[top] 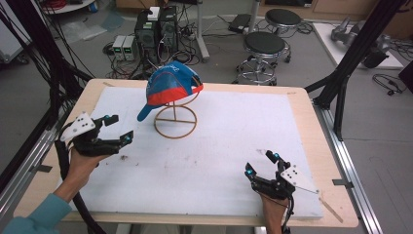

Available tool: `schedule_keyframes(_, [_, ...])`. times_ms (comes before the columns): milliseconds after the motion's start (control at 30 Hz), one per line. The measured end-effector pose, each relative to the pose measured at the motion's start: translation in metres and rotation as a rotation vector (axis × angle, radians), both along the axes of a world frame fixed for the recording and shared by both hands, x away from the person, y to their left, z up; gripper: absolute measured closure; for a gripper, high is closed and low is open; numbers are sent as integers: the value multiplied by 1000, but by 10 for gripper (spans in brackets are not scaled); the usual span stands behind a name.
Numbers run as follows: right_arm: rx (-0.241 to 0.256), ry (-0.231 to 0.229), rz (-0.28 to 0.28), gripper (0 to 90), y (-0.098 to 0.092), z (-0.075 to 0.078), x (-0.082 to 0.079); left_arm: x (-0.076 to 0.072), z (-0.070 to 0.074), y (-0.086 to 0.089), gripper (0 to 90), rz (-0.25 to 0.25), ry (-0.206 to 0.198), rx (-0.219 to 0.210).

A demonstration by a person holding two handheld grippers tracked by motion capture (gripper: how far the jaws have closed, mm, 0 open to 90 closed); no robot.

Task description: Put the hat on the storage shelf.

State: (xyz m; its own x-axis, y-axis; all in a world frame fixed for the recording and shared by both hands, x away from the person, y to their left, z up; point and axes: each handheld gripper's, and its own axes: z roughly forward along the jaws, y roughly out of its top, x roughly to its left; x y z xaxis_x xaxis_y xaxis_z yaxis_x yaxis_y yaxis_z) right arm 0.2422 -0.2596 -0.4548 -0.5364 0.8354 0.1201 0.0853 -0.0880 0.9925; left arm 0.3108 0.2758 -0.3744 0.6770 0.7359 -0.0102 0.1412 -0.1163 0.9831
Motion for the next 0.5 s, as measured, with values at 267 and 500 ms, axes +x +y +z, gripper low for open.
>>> schedule_keyframes(267, [-2,-1,-4,109,0,0,0,-23,-38,18,173,52,1,-54])
schedule_keyframes(500, [-8,-8,-3,109,0,0,0,-39,-62,24,173,63,6,-77])
